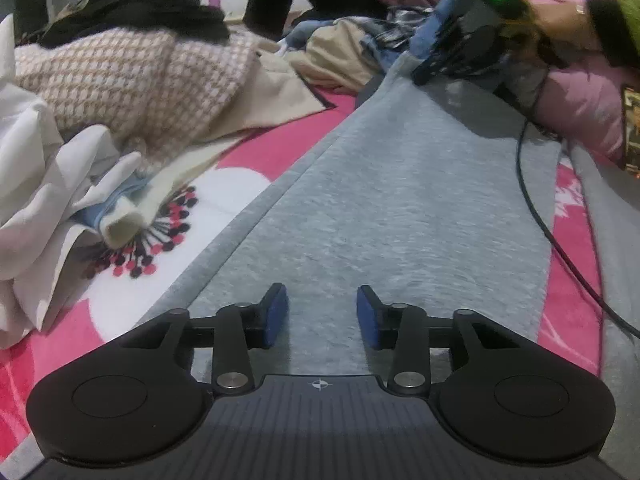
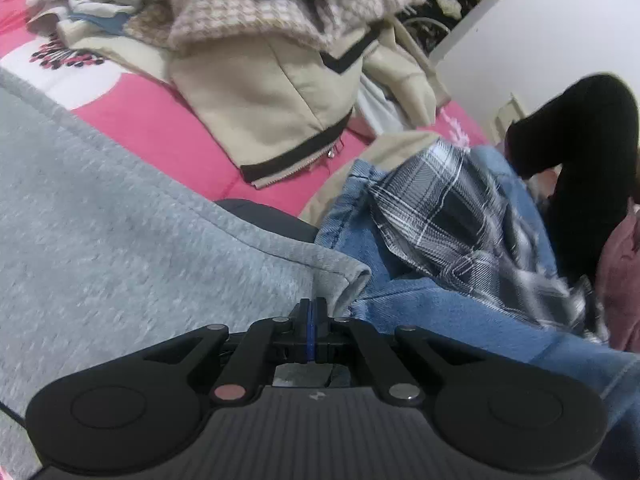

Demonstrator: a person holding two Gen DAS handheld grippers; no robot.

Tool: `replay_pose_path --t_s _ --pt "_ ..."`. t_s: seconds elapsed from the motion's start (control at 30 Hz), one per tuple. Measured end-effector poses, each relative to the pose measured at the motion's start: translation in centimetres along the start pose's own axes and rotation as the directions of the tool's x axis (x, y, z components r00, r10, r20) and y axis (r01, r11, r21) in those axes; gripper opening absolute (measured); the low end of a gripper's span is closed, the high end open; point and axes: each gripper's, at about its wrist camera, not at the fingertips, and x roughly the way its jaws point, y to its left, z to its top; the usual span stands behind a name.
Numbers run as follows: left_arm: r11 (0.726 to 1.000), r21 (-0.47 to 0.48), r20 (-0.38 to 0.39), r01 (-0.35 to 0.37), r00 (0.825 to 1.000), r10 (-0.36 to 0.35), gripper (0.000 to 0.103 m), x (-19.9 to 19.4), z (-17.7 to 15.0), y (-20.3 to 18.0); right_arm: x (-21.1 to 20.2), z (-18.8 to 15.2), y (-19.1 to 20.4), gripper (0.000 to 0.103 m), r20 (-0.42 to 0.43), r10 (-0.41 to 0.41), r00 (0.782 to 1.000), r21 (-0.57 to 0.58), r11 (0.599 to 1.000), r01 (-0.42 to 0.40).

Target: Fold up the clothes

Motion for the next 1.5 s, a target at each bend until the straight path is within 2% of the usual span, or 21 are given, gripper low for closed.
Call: replay_pose_path --t_s 0.07,0.13,0.23,0.27,0.37,0.47,0.57,0.63,0.67,0.7,0.83,0.97,1.0,1.07,1.13,1.17,1.23,1.27,1.37,1.43,1.5 --pt "1.000 -0.002 -0.009 -0.018 1.000 0.017 0.043 -0.3 0.3 -0.1 -2.4 -0.4 -0.2 0.000 0.041 -0.006 0.999 0.029 1.000 0.005" --pt "0.999 -0.007 -0.009 -0.031 0.999 0.031 0.043 -0.6 0.6 -0.3 -5.4 -1.0 -0.9 0.010 0.082 -0.020 0.996 0.077 0.997 0.014" --pt "0.999 -0.034 0.012 -0.026 1.000 0.026 0.043 -1.6 1.0 -0.7 -10.8 -2.6 -3.5 0.012 0.137 -0.020 0.990 0.219 0.976 -0.011" --pt "0.999 -0.046 0.019 -0.012 1.000 0.013 0.043 -1.9 1.1 -0.9 -12.6 -3.3 -4.5 0.013 0.157 -0.003 0.988 0.278 0.960 -0.041" --pt "0.998 -0.055 0.012 0.043 0.999 -0.043 0.043 -2.5 1.3 -2.4 -15.9 -5.5 -5.2 0.013 0.213 0.116 0.970 0.437 0.877 -0.201" --pt "0.993 -0.070 -0.029 0.098 0.995 -0.101 0.043 -2.4 0.8 -4.7 -15.4 -7.1 -2.5 0.013 0.177 0.187 0.966 0.514 0.820 -0.253" --pt "0.993 -0.050 -0.062 0.102 0.993 -0.105 0.043 -2.1 0.0 -6.8 -11.3 -8.4 0.6 0.013 0.118 0.213 0.970 0.596 0.766 -0.241" --pt "0.996 -0.021 -0.076 0.089 0.993 -0.090 0.043 -2.0 -0.5 -8.1 -8.3 -9.5 2.2 0.013 0.025 0.203 0.979 0.595 0.783 -0.178" --pt "0.997 -0.006 -0.082 0.082 0.993 -0.083 0.043 -1.9 -0.8 -8.7 -6.8 -10.1 2.9 0.010 -0.029 0.193 0.981 0.584 0.800 -0.140" --pt "0.997 -0.001 -0.087 0.082 0.993 -0.082 0.043 -1.9 -0.9 -8.8 -6.2 -10.4 3.2 0.001 -0.060 0.172 0.983 0.565 0.818 -0.108" --pt "0.996 0.007 -0.105 0.091 0.990 -0.089 0.043 -2.1 -1.3 -8.6 -6.3 -10.7 2.6 0.001 -0.101 0.046 0.994 0.468 0.884 0.007" --pt "0.995 -0.002 -0.116 0.104 0.988 -0.104 0.044 -2.1 -1.6 -8.1 -6.5 -11.0 2.1 0.000 -0.128 -0.084 0.988 0.360 0.924 0.125" --pt "0.994 -0.013 -0.116 0.108 0.987 -0.109 0.044 -2.1 -1.7 -7.9 -7.1 -11.0 2.0 0.003 -0.102 -0.072 0.992 0.371 0.923 0.105" --pt "0.993 -0.039 -0.111 0.108 0.988 -0.111 0.045 -2.3 -1.7 -7.7 -9.5 -10.8 2.1 0.004 0.003 0.021 1.000 0.447 0.894 -0.020" --pt "0.993 -0.068 -0.098 0.095 0.990 -0.101 0.047 -2.8 -1.5 -7.6 -10.2 -10.9 2.4 0.004 0.070 0.147 0.987 0.498 0.852 -0.162" --pt "0.993 -0.083 -0.092 0.088 0.991 -0.096 0.049 -3.1 -1.5 -7.6 -9.5 -11.0 2.9 0.004 0.059 0.194 0.979 0.507 0.839 -0.197" --pt "0.991 -0.113 -0.080 0.076 0.993 -0.085 0.052 -3.6 -1.4 -7.5 -7.1 -11.8 4.2 0.004 -0.067 0.154 0.986 0.489 0.866 -0.103" --pt "0.989 -0.128 -0.074 0.070 0.994 -0.079 0.051 -3.9 -1.3 -7.5 -6.7 -12.2 4.2 0.003 -0.097 0.119 0.988 0.501 0.864 -0.055" --pt "0.984 -0.172 -0.057 0.052 0.996 -0.062 0.051 -4.6 -1.2 -7.3 -8.8 -12.5 2.7 0.011 -0.073 -0.001 0.997 0.600 0.799 0.045" --pt "0.964 -0.263 -0.007 0.049 0.999 -0.053 0.052 -7.6 -2.1 -6.5 -12.6 -13.1 1.8 0.014 0.073 -0.022 0.997 0.682 0.730 -0.034" --pt "0.936 -0.345 0.018 0.065 0.998 -0.063 0.052 -10.8 -3.8 -6.5 -16.9 -14.3 1.7 0.020 0.228 -0.032 0.973 0.749 0.644 -0.155"
